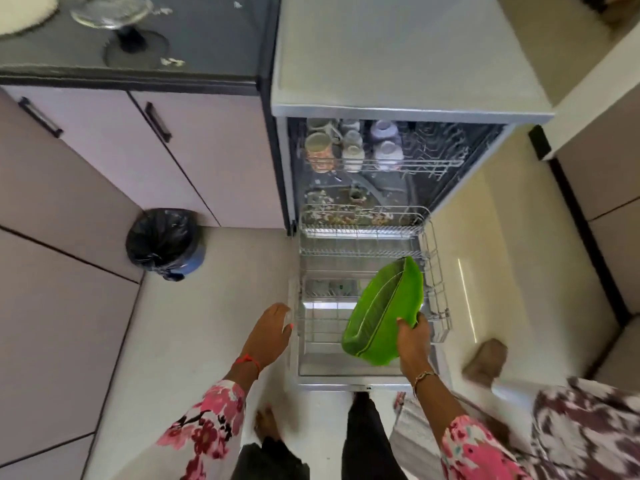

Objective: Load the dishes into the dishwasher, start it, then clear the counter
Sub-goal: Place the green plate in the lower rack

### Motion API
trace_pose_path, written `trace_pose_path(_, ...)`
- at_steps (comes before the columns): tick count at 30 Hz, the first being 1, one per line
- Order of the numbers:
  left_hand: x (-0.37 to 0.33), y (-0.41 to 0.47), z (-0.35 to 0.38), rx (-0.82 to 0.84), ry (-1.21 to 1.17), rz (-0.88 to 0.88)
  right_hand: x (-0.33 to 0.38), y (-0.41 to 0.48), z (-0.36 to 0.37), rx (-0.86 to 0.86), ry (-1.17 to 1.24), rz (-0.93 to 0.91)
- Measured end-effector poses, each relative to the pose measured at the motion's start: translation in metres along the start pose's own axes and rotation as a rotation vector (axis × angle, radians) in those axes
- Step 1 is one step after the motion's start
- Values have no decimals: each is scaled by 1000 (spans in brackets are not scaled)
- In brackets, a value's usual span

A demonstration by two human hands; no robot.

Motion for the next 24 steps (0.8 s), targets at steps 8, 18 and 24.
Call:
trace_pose_path(8, -54, 123, 51, -40, -69, -53, 41, 136, -20, 35, -245, -149)
trace_pose_path(18, 31, 288, 114, -52, 31, -63, 53, 323, 90, 61, -557, -424)
trace_pose_path(24, 100, 357, 137, -126, 185, -66, 39, 393, 156, 110, -676, -566)
Point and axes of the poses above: each hand's wrist, its own y-axis towards the middle knuckle, its own z-axis out of the palm, x = y × z, the point moved 7 cm from there along y, towards the middle knuckle, and after that the axes turned 3 degrees about z, right-handed, at the moved point
